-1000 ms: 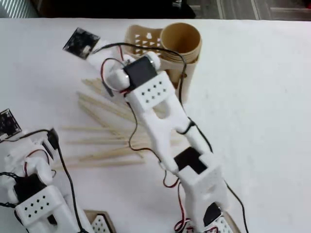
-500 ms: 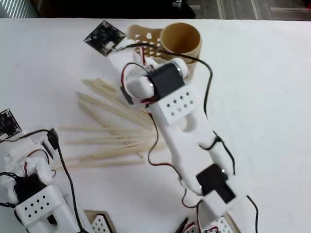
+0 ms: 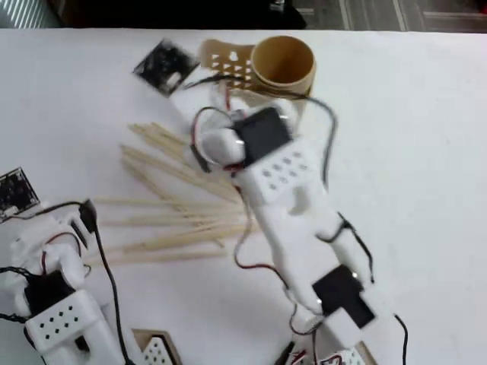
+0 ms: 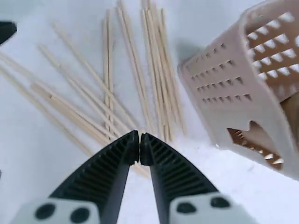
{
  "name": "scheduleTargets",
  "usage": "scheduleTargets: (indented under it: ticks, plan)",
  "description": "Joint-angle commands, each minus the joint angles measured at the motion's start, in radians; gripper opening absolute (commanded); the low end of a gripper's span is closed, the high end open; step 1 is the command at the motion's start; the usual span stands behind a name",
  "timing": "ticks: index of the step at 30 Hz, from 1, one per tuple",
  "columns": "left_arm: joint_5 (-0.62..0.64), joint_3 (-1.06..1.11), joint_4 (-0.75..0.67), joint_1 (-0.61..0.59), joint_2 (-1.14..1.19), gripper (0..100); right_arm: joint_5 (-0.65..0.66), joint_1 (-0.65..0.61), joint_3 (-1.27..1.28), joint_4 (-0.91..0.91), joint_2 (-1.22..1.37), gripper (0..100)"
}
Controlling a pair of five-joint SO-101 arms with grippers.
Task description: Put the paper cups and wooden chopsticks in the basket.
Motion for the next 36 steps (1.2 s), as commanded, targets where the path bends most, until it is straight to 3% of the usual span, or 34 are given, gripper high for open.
scheduleTargets:
  ticks: [1, 6, 9, 20, 36]
  plan:
    - [-0.011, -0.005, -0.018, 0.016, -0.028, 30, 0.012, -0.036, 0.061, -0.068, 0.087, 1.8]
    - [-0.011, -0.005, -0.018, 0.016, -0.028, 30, 0.127, -0.062, 0.040, -0.128, 0.275, 9.4]
    - [-0.011, -0.005, -0.017, 0.016, -0.028, 30, 0.130, -0.067, -0.017, -0.148, 0.366, 14.2]
    - [-0.012, -0.005, -0.018, 0.016, -0.028, 30, 0.130, -0.116, -0.215, -0.249, 0.661, 13.9]
    - [-0.012, -0.005, -0.015, 0.016, -0.028, 30, 0.135, -0.042, -0.551, -0.248, 0.931, 17.3]
